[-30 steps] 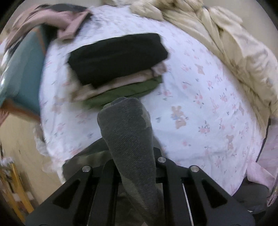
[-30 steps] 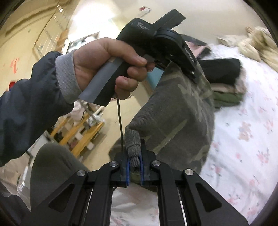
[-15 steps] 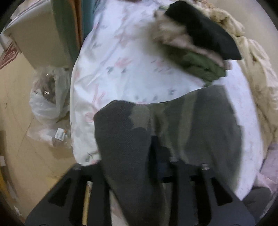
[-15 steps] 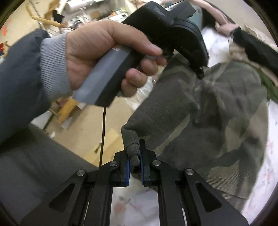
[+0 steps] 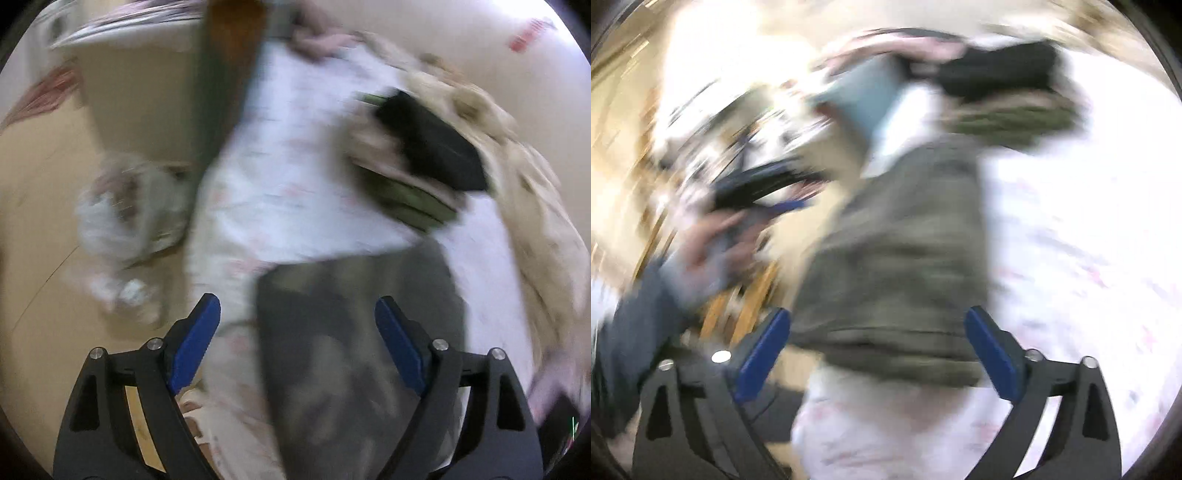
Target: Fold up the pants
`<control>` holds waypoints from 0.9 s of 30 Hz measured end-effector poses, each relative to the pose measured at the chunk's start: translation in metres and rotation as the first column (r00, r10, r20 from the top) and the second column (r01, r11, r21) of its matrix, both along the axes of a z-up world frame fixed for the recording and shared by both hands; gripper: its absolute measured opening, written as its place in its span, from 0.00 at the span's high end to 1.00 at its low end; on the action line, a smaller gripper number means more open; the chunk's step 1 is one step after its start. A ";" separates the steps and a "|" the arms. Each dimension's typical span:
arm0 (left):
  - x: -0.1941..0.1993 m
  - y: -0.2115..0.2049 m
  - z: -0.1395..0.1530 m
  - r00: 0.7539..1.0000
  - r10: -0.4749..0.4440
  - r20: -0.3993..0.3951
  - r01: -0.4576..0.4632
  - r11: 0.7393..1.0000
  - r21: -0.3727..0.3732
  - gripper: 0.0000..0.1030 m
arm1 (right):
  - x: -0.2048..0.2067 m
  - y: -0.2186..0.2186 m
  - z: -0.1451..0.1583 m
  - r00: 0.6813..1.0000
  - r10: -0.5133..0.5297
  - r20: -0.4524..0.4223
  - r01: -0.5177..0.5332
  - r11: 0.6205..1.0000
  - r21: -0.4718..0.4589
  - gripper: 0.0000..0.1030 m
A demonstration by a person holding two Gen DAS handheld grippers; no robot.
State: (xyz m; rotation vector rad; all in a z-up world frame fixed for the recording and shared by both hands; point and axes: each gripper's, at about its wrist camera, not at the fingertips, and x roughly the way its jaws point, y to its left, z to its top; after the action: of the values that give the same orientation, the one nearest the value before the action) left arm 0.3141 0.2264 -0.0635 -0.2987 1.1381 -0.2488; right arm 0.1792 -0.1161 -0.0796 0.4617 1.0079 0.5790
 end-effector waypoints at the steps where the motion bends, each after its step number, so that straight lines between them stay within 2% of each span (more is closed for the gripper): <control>1: -0.002 -0.013 -0.004 0.998 -0.058 -0.008 0.058 0.998 0.008 0.19 | 0.010 -0.018 -0.021 0.994 -0.062 -0.095 0.067 0.996 0.060 0.03; 2: -0.004 -0.027 -0.012 0.990 -0.136 -0.038 0.137 0.990 0.027 0.19 | 0.014 -0.026 -0.034 0.985 -0.089 -0.149 0.105 0.989 0.106 0.03; 3: -0.008 -0.041 -0.021 0.977 -0.201 -0.066 0.205 0.978 0.051 0.19 | 0.018 -0.036 -0.058 0.963 -0.127 -0.239 0.174 0.966 0.189 0.02; 5: -0.016 -0.066 -0.044 0.949 -0.285 -0.132 0.305 0.938 0.167 0.19 | 0.019 -0.038 -0.087 0.932 -0.136 -0.335 0.233 0.935 0.267 0.00; 6: -0.020 -0.070 -0.053 0.944 -0.288 -0.161 0.319 0.923 0.215 0.19 | 0.020 -0.035 -0.101 0.921 -0.135 -0.366 0.251 0.923 0.291 0.00; 8: -0.018 -0.070 -0.070 0.945 -0.252 -0.209 0.297 0.928 0.225 0.17 | 0.016 -0.021 -0.126 0.901 -0.105 -0.421 0.268 0.897 0.350 0.00; 12: -0.012 -0.064 -0.077 0.945 -0.223 -0.238 0.272 0.942 0.198 0.10 | 0.006 0.003 -0.124 0.922 -0.080 -0.379 0.259 0.854 0.451 0.00; 14: -0.011 -0.062 -0.079 0.944 -0.224 -0.241 0.272 0.943 0.191 0.08 | 0.003 0.010 -0.122 0.919 -0.134 -0.370 0.295 0.856 0.424 0.00; 16: -0.009 -0.058 -0.081 0.944 -0.223 -0.242 0.271 0.944 0.186 0.06 | 0.003 0.013 -0.127 0.913 -0.178 -0.368 0.334 0.843 0.422 0.00; 18: -0.007 -0.057 -0.081 0.945 -0.219 -0.243 0.267 0.946 0.184 0.06 | 0.001 0.026 -0.120 0.920 -0.192 -0.343 0.318 0.875 0.364 0.00; 19: -0.006 -0.057 -0.081 0.946 -0.217 -0.242 0.265 0.947 0.184 0.06 | 0.001 0.031 -0.117 0.924 -0.205 -0.324 0.316 0.886 0.339 0.14; 20: -0.005 -0.058 -0.082 0.946 -0.216 -0.241 0.263 0.947 0.186 0.06 | -0.001 0.034 -0.116 0.923 -0.218 -0.318 0.319 0.895 0.312 0.21; 22: -0.003 -0.060 -0.079 0.947 -0.217 -0.239 0.263 0.947 0.184 0.06 | -0.005 0.026 -0.116 0.917 -0.224 -0.330 0.332 0.888 0.317 0.50; 24: -0.003 -0.061 -0.077 0.946 -0.222 -0.237 0.265 0.950 0.166 0.06 | -0.004 0.023 -0.104 0.933 -0.209 -0.294 0.301 0.900 0.315 0.63; 27: -0.006 -0.068 -0.064 0.947 -0.224 -0.228 0.254 0.961 0.108 0.06 | -0.003 0.006 -0.066 0.956 -0.188 -0.224 0.255 0.911 0.324 0.68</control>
State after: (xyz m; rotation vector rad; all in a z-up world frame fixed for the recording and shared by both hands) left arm 0.3086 0.1584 -0.1276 -0.0646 1.4006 -0.3577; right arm 0.1763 -0.1100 -0.1457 0.9515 1.0168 0.5157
